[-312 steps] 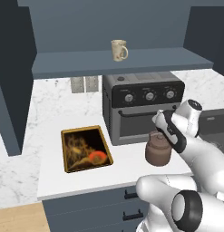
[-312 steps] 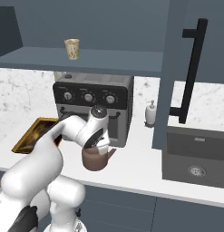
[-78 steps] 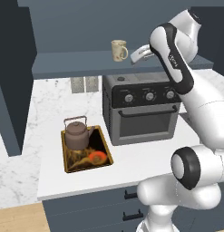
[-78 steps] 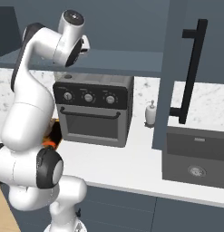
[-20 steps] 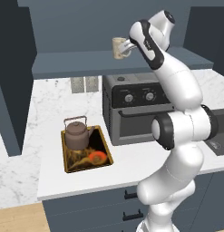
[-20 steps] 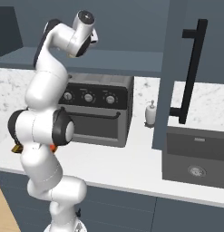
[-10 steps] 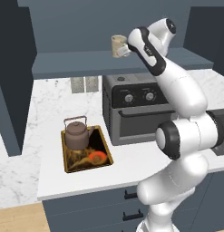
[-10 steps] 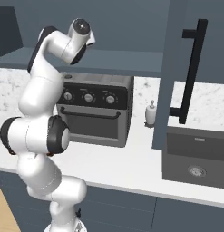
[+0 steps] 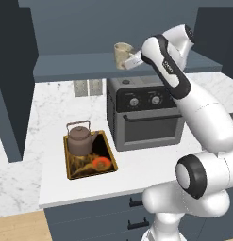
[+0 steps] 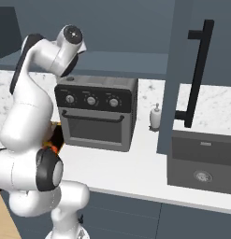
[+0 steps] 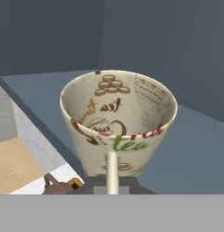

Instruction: Pick the kettle from the counter and place it on the tray. Then pick the mug from the cabinet and place it on the tray. Then close the cabinet doors.

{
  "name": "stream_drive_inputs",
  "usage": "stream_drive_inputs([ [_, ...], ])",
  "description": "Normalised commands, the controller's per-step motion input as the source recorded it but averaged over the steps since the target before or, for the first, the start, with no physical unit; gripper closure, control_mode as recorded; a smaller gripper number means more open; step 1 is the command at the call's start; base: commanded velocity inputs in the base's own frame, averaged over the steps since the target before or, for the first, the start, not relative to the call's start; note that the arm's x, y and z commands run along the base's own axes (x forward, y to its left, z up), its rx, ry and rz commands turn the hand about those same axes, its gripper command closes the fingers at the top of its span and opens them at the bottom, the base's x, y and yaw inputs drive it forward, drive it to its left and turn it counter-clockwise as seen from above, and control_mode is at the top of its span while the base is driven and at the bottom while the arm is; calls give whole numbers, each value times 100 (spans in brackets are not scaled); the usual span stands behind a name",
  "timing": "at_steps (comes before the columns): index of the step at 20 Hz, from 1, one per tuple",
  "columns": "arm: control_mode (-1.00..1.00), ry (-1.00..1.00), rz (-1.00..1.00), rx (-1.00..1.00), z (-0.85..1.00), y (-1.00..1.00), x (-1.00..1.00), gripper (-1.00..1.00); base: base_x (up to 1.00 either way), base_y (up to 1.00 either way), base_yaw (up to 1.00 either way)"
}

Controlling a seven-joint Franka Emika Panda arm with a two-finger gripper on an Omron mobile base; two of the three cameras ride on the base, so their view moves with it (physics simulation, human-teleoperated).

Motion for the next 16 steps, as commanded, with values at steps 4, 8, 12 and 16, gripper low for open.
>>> stream_drive_inputs([
  [4,-100,0,24,-5,-23,34,-100,100,0,0,0],
  [8,-100,2,27,-9,-34,50,-100,100,0,0,0],
  [12,-100,10,26,-12,-41,63,-97,100,0,0,0],
  [16,-100,12,12,-3,-82,77,-21,100,0,0,0],
])
